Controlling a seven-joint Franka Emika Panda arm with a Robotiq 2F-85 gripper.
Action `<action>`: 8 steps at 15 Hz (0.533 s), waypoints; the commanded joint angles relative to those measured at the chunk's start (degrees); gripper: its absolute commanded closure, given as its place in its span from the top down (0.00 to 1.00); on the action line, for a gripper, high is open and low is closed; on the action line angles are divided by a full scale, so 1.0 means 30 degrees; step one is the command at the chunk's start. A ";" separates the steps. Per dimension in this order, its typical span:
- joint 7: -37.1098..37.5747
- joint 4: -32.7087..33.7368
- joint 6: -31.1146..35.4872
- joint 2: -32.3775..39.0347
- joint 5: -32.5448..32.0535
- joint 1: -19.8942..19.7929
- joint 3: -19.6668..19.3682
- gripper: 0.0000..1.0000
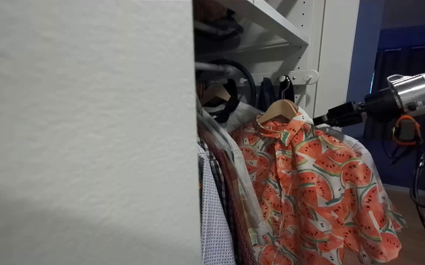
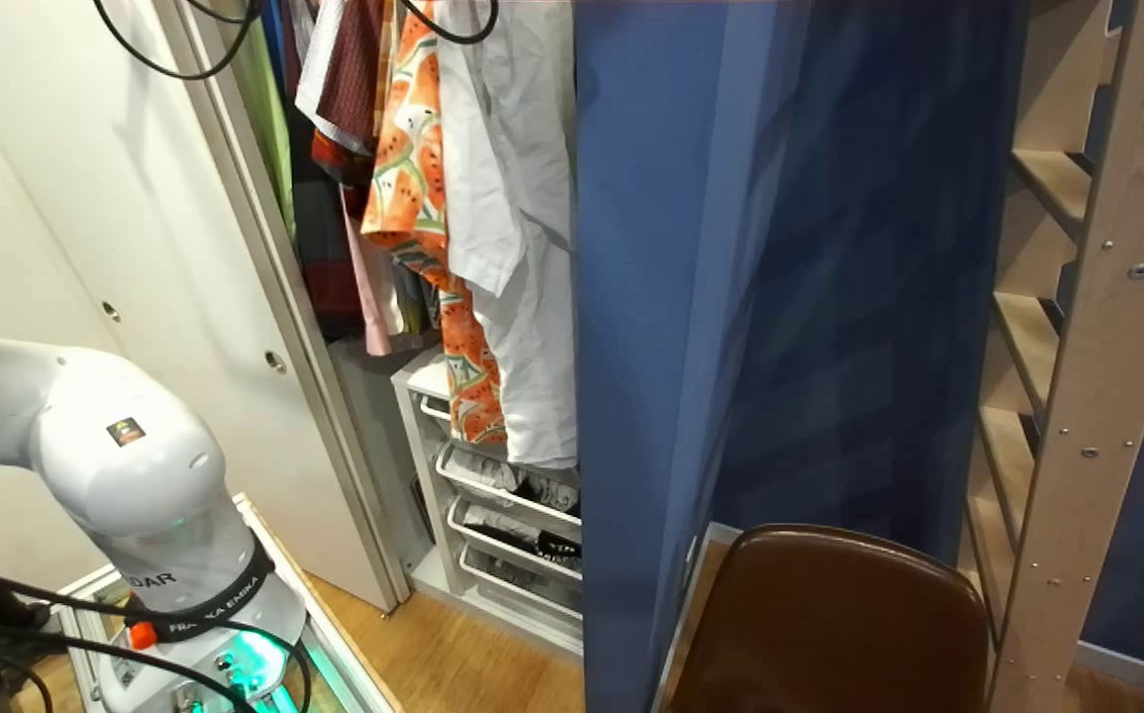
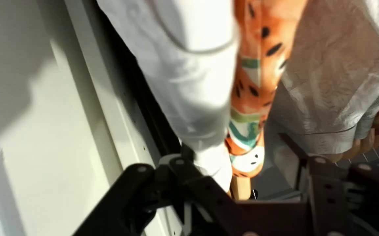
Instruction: Hang the orange shirt and white shirt on the second nail from the right
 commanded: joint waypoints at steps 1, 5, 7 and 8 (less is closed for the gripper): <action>0.0726 0.0640 -0.1032 -0.0973 -0.1262 -0.0923 0.0445 0.96; 0.1215 0.1314 -0.2506 -0.2242 -0.2645 -0.1881 0.0946 1.00; 0.1434 0.1742 -0.3225 -0.2834 -0.3242 -0.2239 0.1244 1.00; 0.1381 0.1912 -0.3570 -0.3151 -0.3477 -0.2240 0.1332 1.00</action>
